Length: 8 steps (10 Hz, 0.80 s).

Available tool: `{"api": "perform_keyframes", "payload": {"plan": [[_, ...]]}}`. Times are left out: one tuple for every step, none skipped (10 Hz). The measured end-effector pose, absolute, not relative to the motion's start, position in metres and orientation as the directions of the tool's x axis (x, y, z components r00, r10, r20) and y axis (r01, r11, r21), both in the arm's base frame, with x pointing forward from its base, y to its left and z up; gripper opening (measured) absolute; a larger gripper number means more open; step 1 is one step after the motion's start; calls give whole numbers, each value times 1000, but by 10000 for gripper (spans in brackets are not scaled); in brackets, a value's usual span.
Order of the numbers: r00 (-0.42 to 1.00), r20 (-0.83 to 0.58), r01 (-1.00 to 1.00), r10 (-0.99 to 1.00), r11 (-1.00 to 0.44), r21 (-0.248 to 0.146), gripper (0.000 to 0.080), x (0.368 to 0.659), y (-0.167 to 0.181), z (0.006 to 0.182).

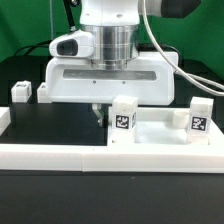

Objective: Assemble square table

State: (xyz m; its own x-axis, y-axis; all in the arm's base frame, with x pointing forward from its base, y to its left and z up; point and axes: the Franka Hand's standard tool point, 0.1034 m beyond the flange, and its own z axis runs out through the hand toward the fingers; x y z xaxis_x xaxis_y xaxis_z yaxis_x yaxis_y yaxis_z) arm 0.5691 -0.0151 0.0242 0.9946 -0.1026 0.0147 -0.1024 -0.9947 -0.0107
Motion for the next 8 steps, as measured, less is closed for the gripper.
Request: {"api": "perform_keyframes", "payload": {"plan": [[995, 15, -102, -102, -995, -10, 60, 569, -15, 24], [995, 15, -101, -102, -995, -10, 60, 569, -15, 24], [995, 15, -101, -101, -995, -10, 60, 569, -15, 24], [995, 15, -101, -101, -995, -10, 60, 569, -15, 24], [995, 15, -101, -101, -995, -10, 60, 569, -15, 24], [995, 15, -101, -101, -995, -10, 60, 569, -15, 24], [998, 14, -68, -68, -998, -10, 60, 568, -17, 25], [1000, 13, -16, -16, -1000, -14, 60, 564, -28, 28]]}}
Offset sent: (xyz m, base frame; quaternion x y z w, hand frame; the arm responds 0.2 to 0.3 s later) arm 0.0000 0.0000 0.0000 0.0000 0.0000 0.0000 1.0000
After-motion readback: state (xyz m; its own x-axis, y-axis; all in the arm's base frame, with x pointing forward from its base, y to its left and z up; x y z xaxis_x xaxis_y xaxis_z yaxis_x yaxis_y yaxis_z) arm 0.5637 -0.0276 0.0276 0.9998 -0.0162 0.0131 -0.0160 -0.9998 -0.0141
